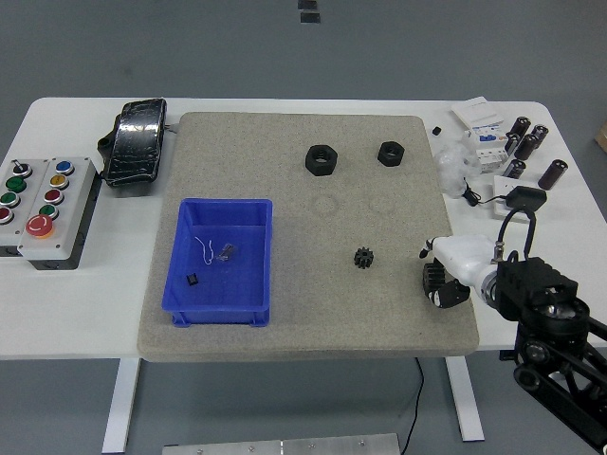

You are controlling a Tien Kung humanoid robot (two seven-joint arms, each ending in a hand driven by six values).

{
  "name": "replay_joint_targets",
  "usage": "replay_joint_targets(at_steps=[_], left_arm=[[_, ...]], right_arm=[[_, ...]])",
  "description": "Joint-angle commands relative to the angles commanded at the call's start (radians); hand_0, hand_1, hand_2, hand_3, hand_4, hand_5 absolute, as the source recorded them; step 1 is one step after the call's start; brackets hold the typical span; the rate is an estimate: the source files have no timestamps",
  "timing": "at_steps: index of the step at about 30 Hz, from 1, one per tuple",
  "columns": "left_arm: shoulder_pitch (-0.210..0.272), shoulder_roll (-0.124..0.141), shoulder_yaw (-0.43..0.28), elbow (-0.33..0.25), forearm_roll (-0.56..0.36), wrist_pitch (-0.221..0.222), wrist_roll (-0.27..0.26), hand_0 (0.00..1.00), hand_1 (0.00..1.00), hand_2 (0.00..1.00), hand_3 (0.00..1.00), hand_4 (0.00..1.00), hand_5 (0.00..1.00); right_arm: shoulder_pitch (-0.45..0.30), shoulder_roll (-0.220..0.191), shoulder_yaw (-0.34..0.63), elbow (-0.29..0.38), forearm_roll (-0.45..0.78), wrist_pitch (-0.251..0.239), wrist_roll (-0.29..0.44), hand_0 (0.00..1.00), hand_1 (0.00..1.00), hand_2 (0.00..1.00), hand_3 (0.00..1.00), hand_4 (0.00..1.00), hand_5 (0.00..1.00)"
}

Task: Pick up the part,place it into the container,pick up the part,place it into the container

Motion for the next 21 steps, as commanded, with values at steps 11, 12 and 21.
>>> replay_joint_targets(at_steps=[11, 12, 21], left_arm=[[-0.002, -0.001, 0.01, 0.0, -0.008, -0.002, -0.006, 0.662, 0.611, 0.562, 0.62, 0.667, 0.348], [-0.002, -0.001, 0.011, 0.0, -0.009, -0.002, -0.006, 0.662, 0.611, 0.562, 0.62, 0.667, 0.348], [-0.002, 0.0, 0.011, 0.0, -0.009, -0.002, -0.005, 0.662, 0.611, 0.563, 0.621, 0.668, 0.356]], right_arm=[[0.004, -0.001, -0.027, -0.015, -0.013, -0.014, 0.0, 0.186, 0.374, 0.623, 0.712, 0.408, 0.047], [0.004, -0.001, -0.027, -0.014, -0.015, -0.017, 0.0, 0.186, 0.374, 0.623, 0.712, 0.408, 0.047], [0.008, -0.004, -0.028, -0.016, -0.044, -0.05, 0.0, 0.178, 0.371, 0.602, 0.697, 0.398, 0.021]])
